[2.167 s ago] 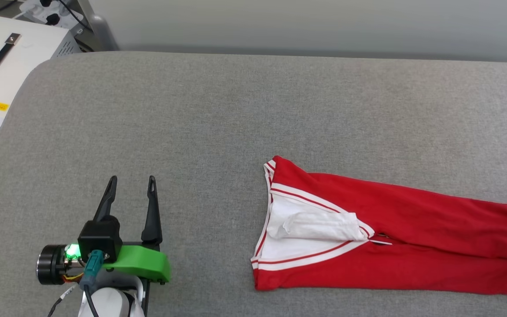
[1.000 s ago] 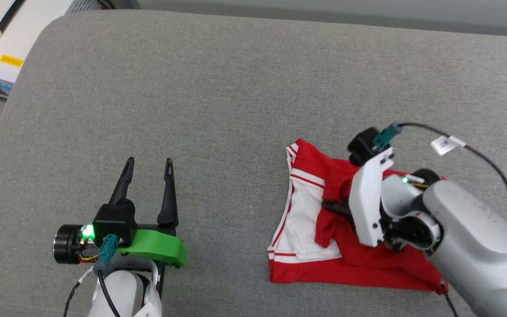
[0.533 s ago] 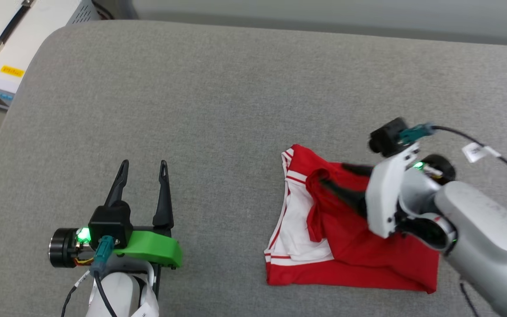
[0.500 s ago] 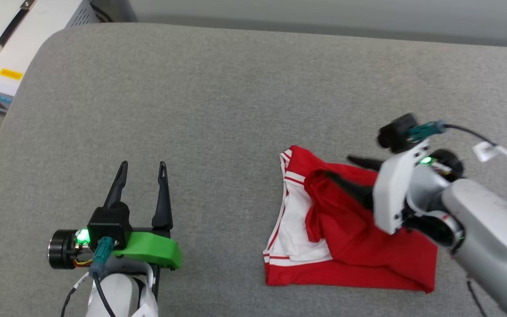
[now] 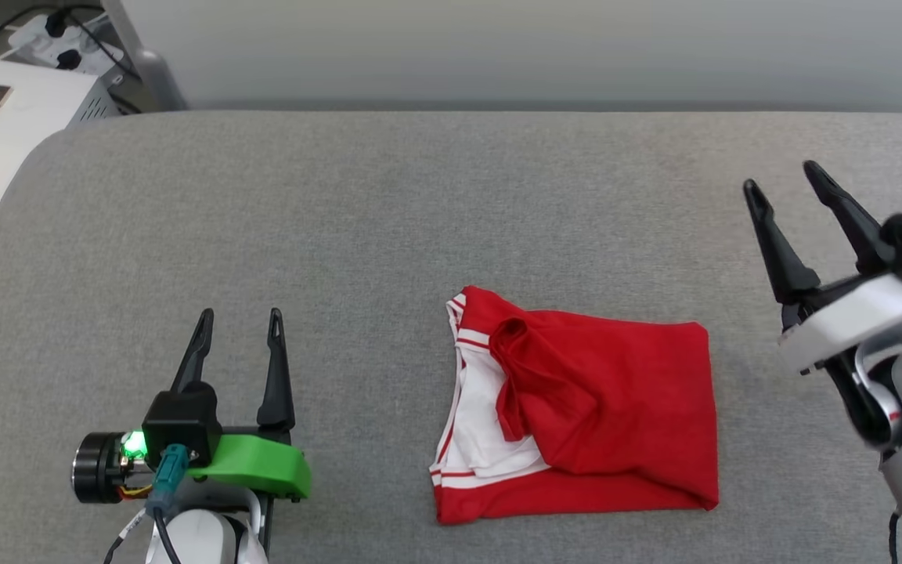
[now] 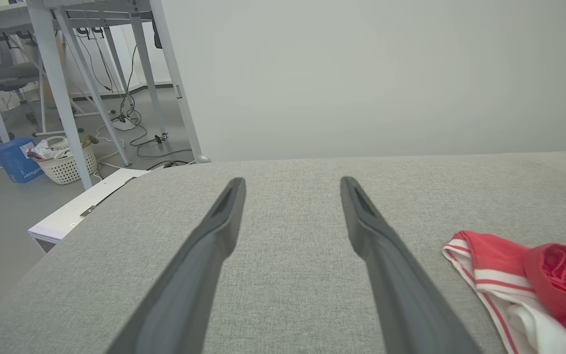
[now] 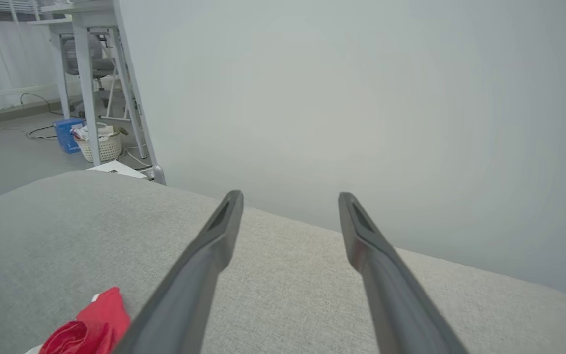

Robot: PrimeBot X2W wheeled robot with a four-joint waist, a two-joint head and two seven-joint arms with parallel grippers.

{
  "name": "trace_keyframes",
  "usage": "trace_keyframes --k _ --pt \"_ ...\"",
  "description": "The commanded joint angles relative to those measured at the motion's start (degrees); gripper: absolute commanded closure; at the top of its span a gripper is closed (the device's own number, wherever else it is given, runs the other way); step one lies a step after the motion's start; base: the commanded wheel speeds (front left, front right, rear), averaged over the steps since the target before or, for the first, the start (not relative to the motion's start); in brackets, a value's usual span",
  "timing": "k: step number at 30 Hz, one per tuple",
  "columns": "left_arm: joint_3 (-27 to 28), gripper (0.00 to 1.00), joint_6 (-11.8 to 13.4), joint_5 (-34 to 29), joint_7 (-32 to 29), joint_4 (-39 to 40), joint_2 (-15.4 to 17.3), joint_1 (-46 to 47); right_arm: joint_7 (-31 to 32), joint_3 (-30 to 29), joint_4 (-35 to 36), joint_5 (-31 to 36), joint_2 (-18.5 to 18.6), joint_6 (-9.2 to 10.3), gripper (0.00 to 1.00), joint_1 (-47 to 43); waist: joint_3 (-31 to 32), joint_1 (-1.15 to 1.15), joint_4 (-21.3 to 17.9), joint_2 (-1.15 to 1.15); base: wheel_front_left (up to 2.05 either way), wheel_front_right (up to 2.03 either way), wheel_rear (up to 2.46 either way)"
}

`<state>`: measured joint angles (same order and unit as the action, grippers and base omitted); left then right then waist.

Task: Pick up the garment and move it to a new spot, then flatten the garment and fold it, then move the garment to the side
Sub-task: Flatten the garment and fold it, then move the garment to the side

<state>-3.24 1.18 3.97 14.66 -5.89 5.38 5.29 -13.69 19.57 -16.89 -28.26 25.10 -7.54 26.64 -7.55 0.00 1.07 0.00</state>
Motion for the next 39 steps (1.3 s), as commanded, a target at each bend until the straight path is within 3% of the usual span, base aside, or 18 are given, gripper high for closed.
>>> trace_keyframes --k 1,9,21,33,39 --pt "0.17 0.0 -0.23 -0.58 0.34 0.33 -0.03 -0.98 -0.69 -1.76 1.11 2.2 -1.13 0.05 0.0 -2.11 1.41 0.0 -1.32 0.0 0.0 0.0 0.0" --pt "0.39 0.0 -0.56 -0.38 0.34 1.02 -0.2 -3.33 -1.28 -13.76 10.88 8.16 -10.4 0.05 0.0 -15.36 3.41 0.0 -2.04 0.0 0.0 0.0 0.0" --pt "0.24 0.0 -0.96 -0.26 0.34 1.15 -0.35 -6.19 -1.3 -18.65 16.23 12.34 -16.15 0.05 0.0 -29.31 4.68 0.0 -0.81 0.0 0.0 0.0 0.0" --pt "0.34 0.0 -0.76 -0.71 0.34 0.78 -0.19 -5.89 -1.3 -18.93 15.59 13.56 -15.14 0.05 0.0 -28.24 3.94 0.0 -0.49 0.0 0.0 0.0 0.0" --pt "0.25 0.0 -0.79 -0.78 0.34 0.95 -0.25 -4.53 2.32 -17.84 18.59 12.17 -7.76 0.05 0.0 -18.5 2.11 0.0 -0.45 0.0 0.0 0.0 0.0"
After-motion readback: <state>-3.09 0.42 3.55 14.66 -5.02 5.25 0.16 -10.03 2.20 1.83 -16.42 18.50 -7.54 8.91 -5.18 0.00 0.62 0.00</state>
